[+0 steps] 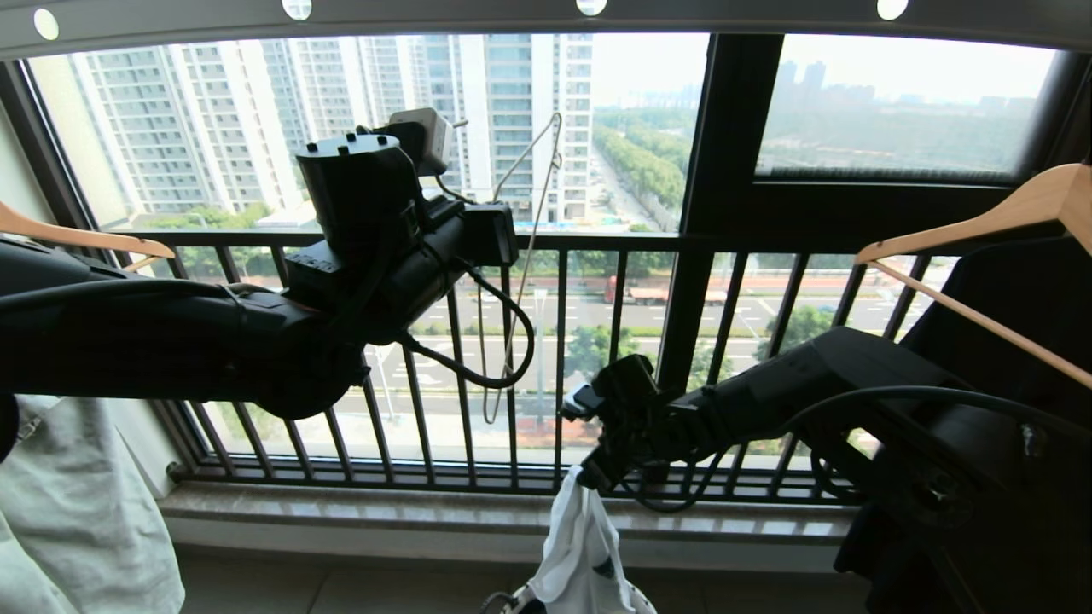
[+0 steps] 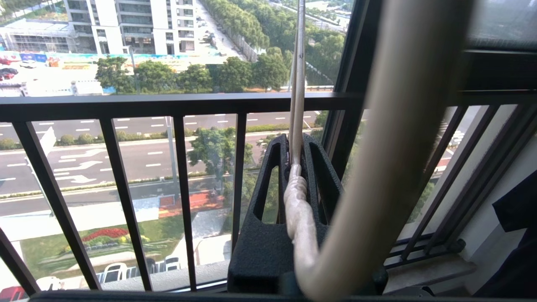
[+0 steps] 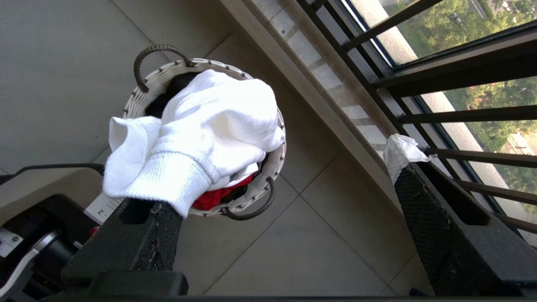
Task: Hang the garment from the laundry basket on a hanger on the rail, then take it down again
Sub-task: Put clothes in the basket
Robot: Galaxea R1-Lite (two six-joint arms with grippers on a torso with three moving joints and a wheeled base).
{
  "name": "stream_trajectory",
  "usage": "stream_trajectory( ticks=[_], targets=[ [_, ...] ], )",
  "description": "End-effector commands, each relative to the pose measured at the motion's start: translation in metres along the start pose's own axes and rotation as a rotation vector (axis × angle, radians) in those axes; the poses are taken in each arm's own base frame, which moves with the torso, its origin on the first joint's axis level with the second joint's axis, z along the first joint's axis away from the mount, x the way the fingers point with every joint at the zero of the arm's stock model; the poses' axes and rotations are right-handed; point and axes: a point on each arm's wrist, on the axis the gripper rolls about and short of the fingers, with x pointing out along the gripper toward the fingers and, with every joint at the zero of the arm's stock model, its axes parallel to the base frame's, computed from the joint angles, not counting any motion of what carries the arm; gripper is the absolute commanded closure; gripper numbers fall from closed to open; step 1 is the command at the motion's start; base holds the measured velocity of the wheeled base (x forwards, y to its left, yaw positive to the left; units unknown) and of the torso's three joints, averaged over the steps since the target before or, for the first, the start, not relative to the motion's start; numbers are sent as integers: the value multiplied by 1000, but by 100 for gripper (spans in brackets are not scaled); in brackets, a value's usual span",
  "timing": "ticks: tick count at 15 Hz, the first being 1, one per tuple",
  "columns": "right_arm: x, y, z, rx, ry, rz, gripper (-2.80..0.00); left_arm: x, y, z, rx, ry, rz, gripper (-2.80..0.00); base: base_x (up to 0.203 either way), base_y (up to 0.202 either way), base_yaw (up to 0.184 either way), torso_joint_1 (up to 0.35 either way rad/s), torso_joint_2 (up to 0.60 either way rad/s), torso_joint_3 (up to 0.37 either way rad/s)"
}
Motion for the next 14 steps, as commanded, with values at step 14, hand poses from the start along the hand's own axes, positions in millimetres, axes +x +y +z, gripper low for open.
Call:
stream_trajectory(
  ticks=[14],
  targets=[
    [-38, -19, -1, -10, 165, 60, -217, -2, 2, 3, -2, -5, 3, 0, 0, 0, 0, 0, 0, 0]
  ],
)
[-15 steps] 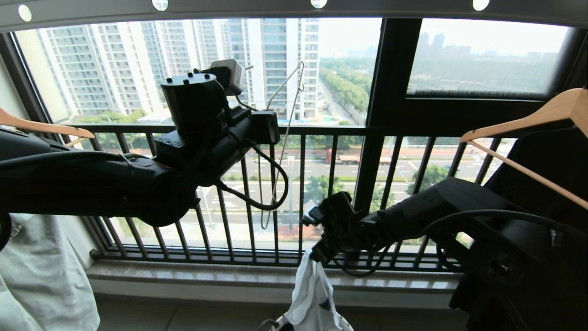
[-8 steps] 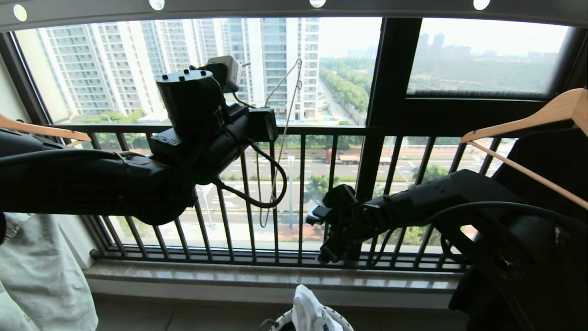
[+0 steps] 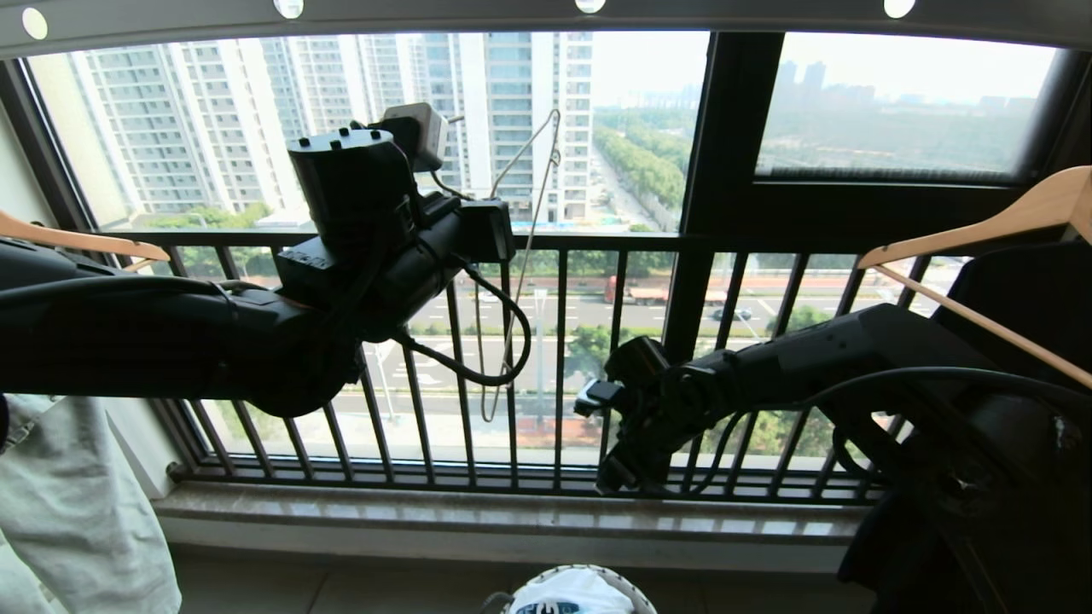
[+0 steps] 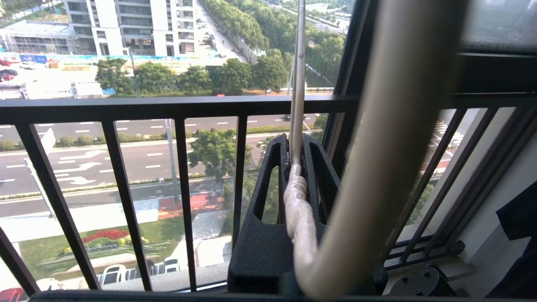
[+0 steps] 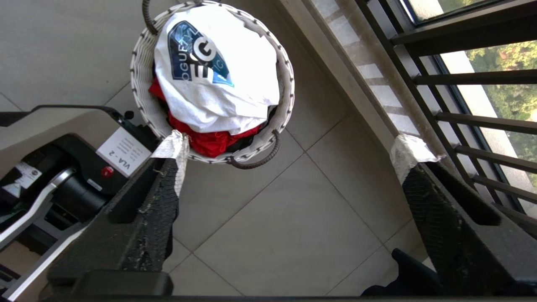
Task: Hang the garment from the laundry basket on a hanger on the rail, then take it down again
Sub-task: Put clothes in the basket, then hang the clothes rack on the clothesline
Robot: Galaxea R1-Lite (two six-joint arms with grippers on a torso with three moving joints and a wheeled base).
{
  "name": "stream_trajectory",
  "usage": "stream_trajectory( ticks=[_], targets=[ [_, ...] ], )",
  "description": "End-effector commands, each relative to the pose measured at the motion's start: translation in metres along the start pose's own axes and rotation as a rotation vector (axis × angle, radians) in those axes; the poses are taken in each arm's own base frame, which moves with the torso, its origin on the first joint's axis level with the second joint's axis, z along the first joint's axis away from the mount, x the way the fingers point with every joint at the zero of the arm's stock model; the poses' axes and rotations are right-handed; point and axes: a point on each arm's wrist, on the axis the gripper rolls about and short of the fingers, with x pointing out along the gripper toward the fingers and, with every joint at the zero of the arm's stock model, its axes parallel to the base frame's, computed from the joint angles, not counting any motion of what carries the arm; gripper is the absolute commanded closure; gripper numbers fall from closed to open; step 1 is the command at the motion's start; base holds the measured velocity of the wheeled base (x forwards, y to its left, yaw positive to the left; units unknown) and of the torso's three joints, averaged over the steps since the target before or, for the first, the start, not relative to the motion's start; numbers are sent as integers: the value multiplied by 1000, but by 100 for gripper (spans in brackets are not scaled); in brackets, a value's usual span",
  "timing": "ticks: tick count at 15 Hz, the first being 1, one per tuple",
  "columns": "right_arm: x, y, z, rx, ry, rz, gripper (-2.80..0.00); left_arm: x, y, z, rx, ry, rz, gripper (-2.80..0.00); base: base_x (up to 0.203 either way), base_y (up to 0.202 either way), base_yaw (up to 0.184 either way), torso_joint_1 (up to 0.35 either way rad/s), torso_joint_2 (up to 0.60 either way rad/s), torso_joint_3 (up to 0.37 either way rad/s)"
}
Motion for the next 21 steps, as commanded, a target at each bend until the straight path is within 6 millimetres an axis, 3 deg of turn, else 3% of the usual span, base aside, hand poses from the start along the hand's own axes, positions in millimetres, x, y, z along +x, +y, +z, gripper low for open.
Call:
stream_trajectory(
  ticks=[1, 9, 12, 14, 17, 21],
  targets=[
    [-19, 1, -6, 53, -2, -2, 0, 0, 0, -1, 2, 14, 1, 0, 0, 0, 0, 0, 0, 0],
    [-90, 19, -38, 245, -92, -14, 0, -7, -9, -14, 18, 132, -34, 0, 0, 0, 0, 0, 0, 0],
    [-121, 16, -38, 239, -222, -62, 0, -23, -7, -14, 22, 179, -33, 0, 0, 0, 0, 0, 0, 0],
    [-128, 12, -38, 197, -237, -85, 0, -34, -4, -13, 22, 194, -27, 0, 0, 0, 0, 0, 0, 0],
    [-124, 16, -45, 158, -199, -106, 0, -74, 2, 17, 17, 184, -26, 0, 0, 0, 0, 0, 0, 0],
    [-123, 17, -48, 159, -183, -117, 0, -159, 17, 60, -13, 291, -2, 0, 0, 0, 0, 0, 0, 0]
  ],
)
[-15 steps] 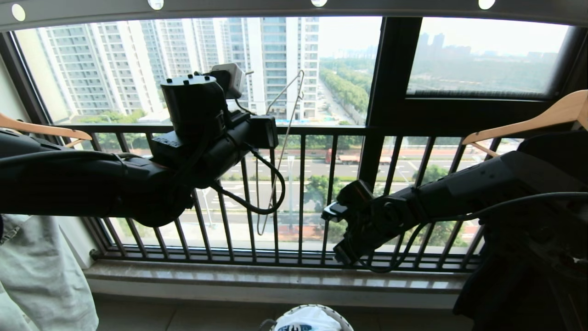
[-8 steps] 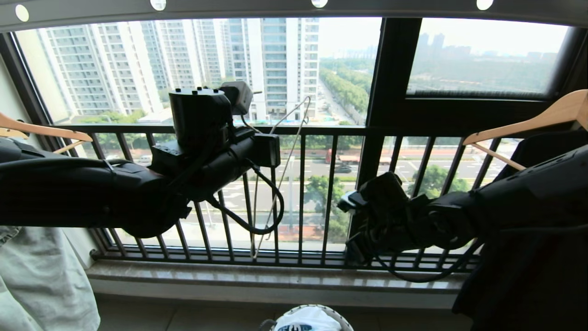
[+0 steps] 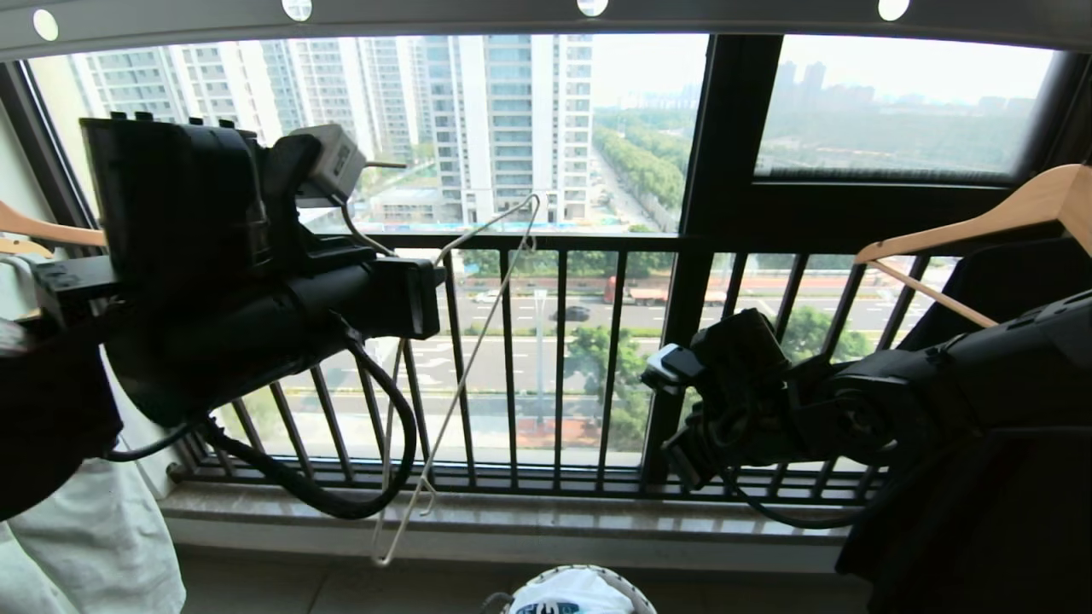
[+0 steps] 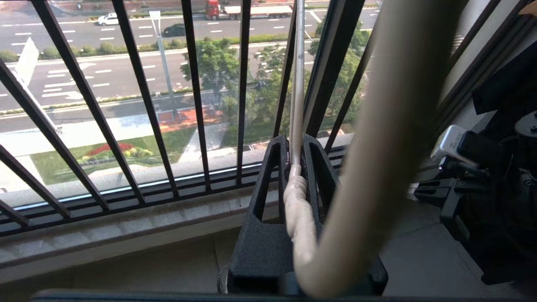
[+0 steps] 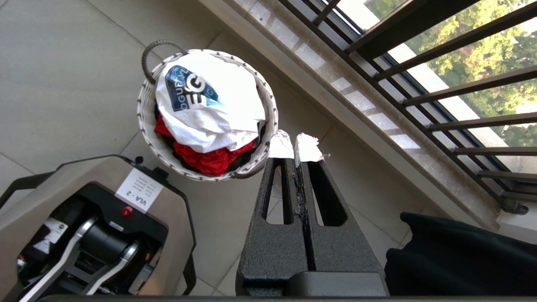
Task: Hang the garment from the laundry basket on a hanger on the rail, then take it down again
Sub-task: Hang the clothes rack on the clothesline
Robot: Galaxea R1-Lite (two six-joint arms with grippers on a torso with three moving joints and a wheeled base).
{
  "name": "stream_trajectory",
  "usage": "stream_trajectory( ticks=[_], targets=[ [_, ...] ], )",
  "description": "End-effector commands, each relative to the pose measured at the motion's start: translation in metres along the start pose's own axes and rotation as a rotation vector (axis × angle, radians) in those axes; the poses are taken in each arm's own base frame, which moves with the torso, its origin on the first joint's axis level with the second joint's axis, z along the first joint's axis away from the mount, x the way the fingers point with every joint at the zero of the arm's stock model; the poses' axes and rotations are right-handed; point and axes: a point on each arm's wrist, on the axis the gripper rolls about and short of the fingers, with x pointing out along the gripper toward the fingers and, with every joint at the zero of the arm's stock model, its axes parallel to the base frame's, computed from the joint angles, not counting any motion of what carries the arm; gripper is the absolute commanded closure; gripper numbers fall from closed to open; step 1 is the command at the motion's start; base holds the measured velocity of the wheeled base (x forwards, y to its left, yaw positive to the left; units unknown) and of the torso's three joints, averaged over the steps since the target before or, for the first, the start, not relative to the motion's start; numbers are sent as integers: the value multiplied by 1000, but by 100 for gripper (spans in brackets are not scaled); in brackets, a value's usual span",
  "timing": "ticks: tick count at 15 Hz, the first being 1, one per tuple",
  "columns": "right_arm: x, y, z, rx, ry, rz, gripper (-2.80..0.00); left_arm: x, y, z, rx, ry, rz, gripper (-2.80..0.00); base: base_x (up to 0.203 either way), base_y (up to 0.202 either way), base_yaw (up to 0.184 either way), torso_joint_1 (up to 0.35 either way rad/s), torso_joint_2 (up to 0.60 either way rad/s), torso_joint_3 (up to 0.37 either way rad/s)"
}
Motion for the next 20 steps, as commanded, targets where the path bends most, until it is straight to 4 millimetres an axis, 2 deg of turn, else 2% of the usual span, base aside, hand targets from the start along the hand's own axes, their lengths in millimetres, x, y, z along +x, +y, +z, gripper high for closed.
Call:
stream_trajectory(
  ticks=[1, 3, 4, 8, 11, 15, 20],
  targets=[
    [0, 3, -2, -8, 6, 4, 0, -78, 13, 15, -8, 45, 21, 0, 0, 0, 0, 0, 0, 0],
    [0, 7, -2, -17, 8, 12, 0, -117, 27, 17, -15, 98, 86, 0, 0, 0, 0, 0, 0, 0],
    [0, 7, -3, -16, 8, 12, 0, -131, 35, 19, -23, 115, 146, 0, 0, 0, 0, 0, 0, 0],
    [-3, 7, -3, -16, 5, 12, 0, -148, 56, 25, -26, 100, 336, 0, 0, 0, 0, 0, 0, 0],
    [-3, 8, -6, -17, 13, 14, 0, -164, 60, 38, 0, 2, 402, 0, 0, 0, 0, 0, 0, 0],
    [1, 9, -8, -18, 27, 16, 0, -166, 69, 49, 56, -108, 627, 0, 0, 0, 0, 0, 0, 0],
    [4, 9, -9, -19, 38, 6, 0, -158, 78, 44, 51, -86, 762, 0, 0, 0, 0, 0, 0, 0]
  ],
)
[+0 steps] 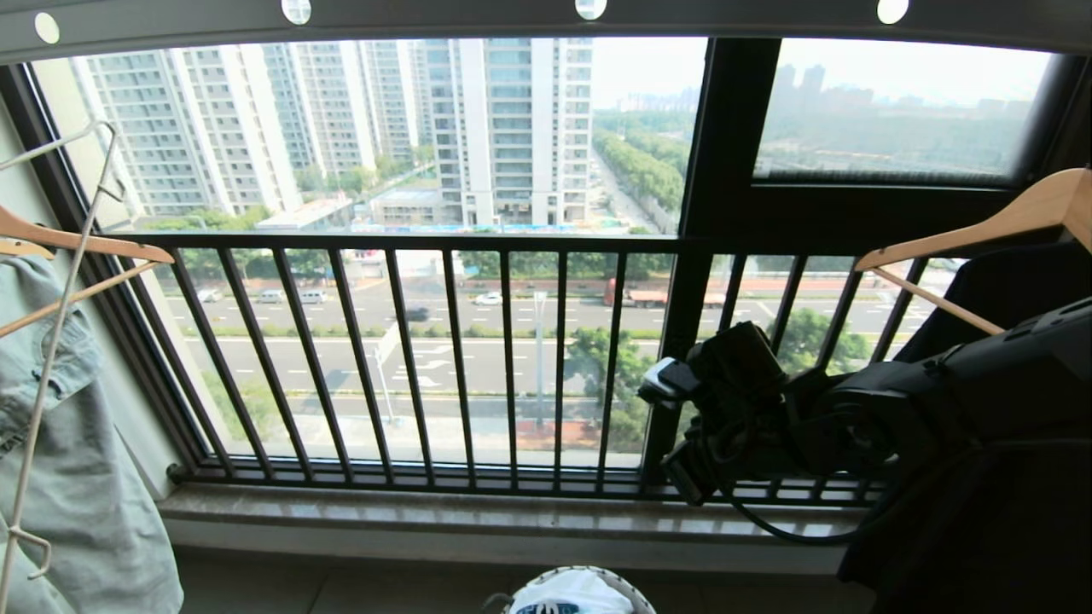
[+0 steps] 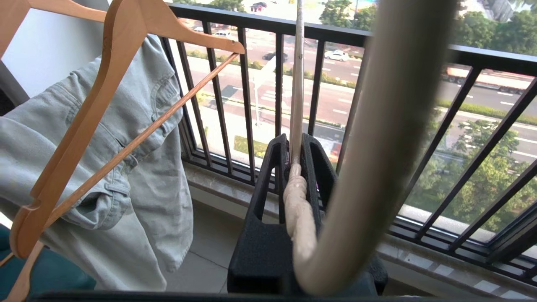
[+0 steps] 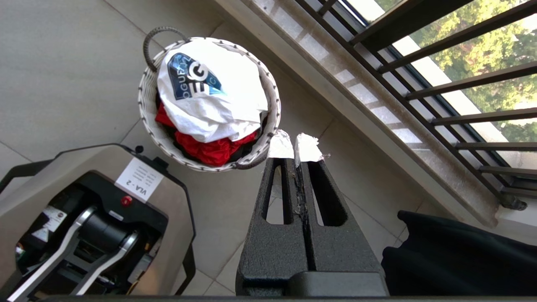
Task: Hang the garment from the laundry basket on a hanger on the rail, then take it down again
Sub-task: Hang the clothes rack on the clothesline
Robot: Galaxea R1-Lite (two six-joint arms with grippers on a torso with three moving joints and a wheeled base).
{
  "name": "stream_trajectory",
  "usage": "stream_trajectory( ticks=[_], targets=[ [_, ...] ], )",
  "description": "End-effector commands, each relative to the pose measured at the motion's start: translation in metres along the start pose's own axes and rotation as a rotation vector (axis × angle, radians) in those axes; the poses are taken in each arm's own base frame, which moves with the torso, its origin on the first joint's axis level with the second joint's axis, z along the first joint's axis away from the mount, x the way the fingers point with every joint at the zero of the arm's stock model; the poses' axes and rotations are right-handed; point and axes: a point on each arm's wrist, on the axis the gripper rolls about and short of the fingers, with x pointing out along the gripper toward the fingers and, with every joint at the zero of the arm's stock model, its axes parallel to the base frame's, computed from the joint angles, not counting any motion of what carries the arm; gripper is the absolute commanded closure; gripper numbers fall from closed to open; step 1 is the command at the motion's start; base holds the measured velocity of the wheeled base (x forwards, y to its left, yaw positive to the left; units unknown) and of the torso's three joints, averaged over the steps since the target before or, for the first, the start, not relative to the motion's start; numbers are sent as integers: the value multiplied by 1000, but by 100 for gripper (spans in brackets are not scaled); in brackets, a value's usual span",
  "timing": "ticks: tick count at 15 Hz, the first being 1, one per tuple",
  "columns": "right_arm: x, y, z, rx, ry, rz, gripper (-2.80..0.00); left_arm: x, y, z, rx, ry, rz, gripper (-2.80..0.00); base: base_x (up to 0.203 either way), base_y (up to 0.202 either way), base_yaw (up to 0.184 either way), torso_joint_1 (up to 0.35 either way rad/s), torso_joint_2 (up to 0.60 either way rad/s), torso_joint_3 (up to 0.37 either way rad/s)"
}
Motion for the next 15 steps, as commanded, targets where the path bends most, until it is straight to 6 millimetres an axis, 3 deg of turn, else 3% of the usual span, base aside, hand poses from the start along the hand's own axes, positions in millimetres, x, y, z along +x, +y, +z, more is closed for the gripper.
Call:
stream_trajectory(
  ticks=[1, 4, 15],
  targets=[
    [5, 1, -2, -4, 14, 0, 0, 9, 0, -5, 4, 30, 42, 0, 0, 0, 0, 0, 0, 0],
    [9, 1, -4, -3, 25, 0, 0, 30, -2, -6, 6, 50, 91, 0, 0, 0, 0, 0, 0, 0],
    [9, 0, -5, -3, 36, -64, 0, 99, -23, 24, -20, -20, 109, 0, 0, 0, 0, 0, 0, 0]
  ],
)
